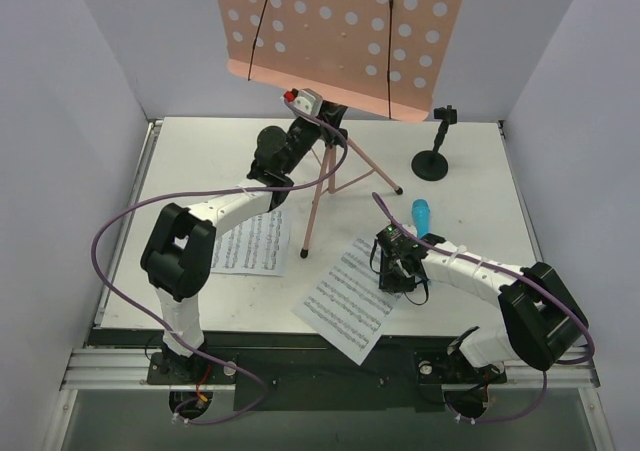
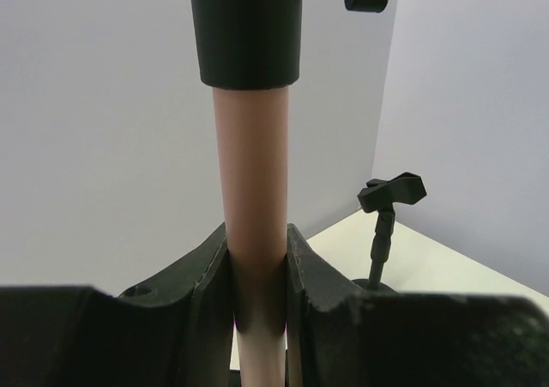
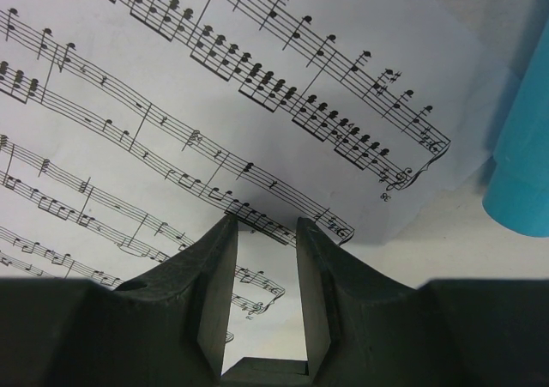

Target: Set up the instrument practice props

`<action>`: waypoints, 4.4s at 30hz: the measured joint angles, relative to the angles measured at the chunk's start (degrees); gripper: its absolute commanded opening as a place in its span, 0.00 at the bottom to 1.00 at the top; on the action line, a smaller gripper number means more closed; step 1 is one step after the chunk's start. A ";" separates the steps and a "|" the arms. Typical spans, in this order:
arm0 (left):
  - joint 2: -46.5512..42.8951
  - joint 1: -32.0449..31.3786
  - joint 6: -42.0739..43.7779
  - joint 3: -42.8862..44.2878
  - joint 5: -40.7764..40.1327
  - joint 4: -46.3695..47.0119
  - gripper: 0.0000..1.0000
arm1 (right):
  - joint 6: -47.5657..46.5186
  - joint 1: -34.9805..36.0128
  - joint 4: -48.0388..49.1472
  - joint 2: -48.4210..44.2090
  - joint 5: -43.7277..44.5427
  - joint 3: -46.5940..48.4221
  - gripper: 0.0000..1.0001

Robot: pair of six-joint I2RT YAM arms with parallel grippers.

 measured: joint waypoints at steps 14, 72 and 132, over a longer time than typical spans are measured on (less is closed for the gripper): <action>-2.47 0.00 2.36 -1.97 1.18 5.88 0.81 | -0.20 0.57 0.00 0.00 0.02 0.04 0.30; -19.52 -28.22 -14.58 -47.45 -16.55 -32.61 0.81 | 46.42 25.16 2.34 -45.48 1.62 -27.28 0.54; -63.71 -16.37 -20.17 -59.65 13.18 -29.22 0.86 | -13.99 43.82 -20.65 -45.75 1.25 13.55 0.00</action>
